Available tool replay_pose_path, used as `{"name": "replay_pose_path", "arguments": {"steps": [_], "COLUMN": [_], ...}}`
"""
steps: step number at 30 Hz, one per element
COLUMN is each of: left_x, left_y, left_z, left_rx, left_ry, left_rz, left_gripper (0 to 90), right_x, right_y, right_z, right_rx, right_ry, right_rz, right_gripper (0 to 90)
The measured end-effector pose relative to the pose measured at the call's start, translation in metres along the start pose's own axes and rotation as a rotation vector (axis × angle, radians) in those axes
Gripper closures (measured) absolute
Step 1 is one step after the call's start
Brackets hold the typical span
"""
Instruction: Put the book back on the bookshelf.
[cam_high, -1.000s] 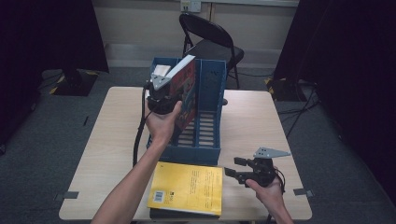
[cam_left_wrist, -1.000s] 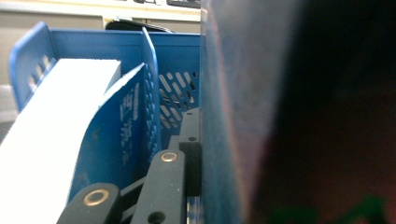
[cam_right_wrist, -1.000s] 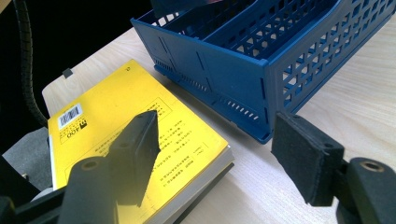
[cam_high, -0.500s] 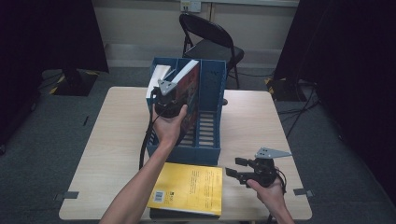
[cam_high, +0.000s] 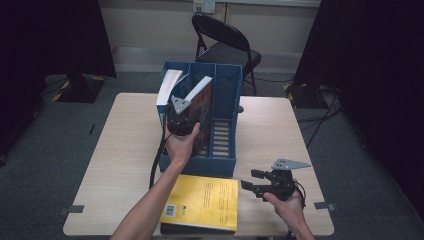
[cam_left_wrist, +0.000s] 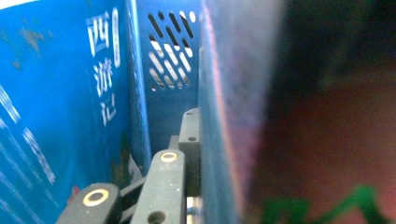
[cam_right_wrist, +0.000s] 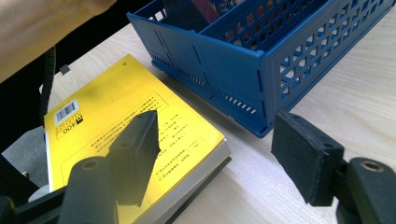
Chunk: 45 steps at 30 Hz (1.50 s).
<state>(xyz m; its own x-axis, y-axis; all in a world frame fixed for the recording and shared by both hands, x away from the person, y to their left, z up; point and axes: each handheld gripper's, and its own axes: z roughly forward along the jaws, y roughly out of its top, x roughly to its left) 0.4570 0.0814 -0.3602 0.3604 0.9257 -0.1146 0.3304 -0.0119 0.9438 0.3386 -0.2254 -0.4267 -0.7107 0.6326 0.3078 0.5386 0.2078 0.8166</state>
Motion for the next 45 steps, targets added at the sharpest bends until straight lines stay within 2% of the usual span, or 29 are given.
{"name": "replay_pose_path", "arguments": {"steps": [3,6,11,13,16,17,24,30,33,35,38,45], "left_x": [0.000,-0.001,0.003,0.002,0.000,0.001,0.005,0.008,0.012,0.013,0.018,0.026], "left_y": [-0.006,-0.009,-0.022,-0.025,-0.025,-0.025,-0.023,-0.019,-0.016,-0.013,-0.008,0.001], "left_z": [-0.001,-0.006,-0.017,-0.021,-0.029,-0.029,-0.032,-0.034,-0.037,-0.039,-0.042,-0.047], "left_rx": [-0.006,-0.001,-0.020,-0.016,-0.014,0.000,0.014,0.024,0.020,0.021,0.046,0.057], "left_ry": [-0.011,-0.026,-0.035,-0.041,-0.059,-0.068,-0.097,-0.096,-0.120,-0.117,-0.141,-0.140], "left_rz": [0.003,0.043,0.058,0.059,0.082,0.084,0.055,0.051,0.010,0.020,-0.011,-0.028], "left_gripper": [74.5,74.4,73.8,73.7,72.0,72.4,70.2,66.8,62.2,61.3,57.3,55.0], "right_x": [0.001,0.001,0.003,0.004,0.006,0.007,0.007,0.007,0.006,0.006,0.007,0.006], "right_y": [0.000,0.000,0.000,0.000,0.001,0.001,0.000,-0.001,-0.001,-0.001,-0.001,-0.001], "right_z": [0.000,0.001,0.004,0.005,0.006,0.006,0.008,0.007,0.008,0.008,0.008,0.009], "right_rx": [0.004,0.006,0.017,0.021,0.022,0.023,0.028,0.033,0.033,0.032,0.033,0.034], "right_ry": [-0.001,0.000,0.004,0.005,0.007,0.009,0.007,0.007,0.000,0.000,0.000,-0.001], "right_rz": [-0.002,-0.001,-0.005,-0.005,-0.009,-0.011,-0.012,-0.010,-0.010,-0.010,-0.015,-0.011], "right_gripper": [31.6,31.6,31.6,31.6,31.5,31.5,31.5,31.6,31.6,31.6,31.6,31.6]}}
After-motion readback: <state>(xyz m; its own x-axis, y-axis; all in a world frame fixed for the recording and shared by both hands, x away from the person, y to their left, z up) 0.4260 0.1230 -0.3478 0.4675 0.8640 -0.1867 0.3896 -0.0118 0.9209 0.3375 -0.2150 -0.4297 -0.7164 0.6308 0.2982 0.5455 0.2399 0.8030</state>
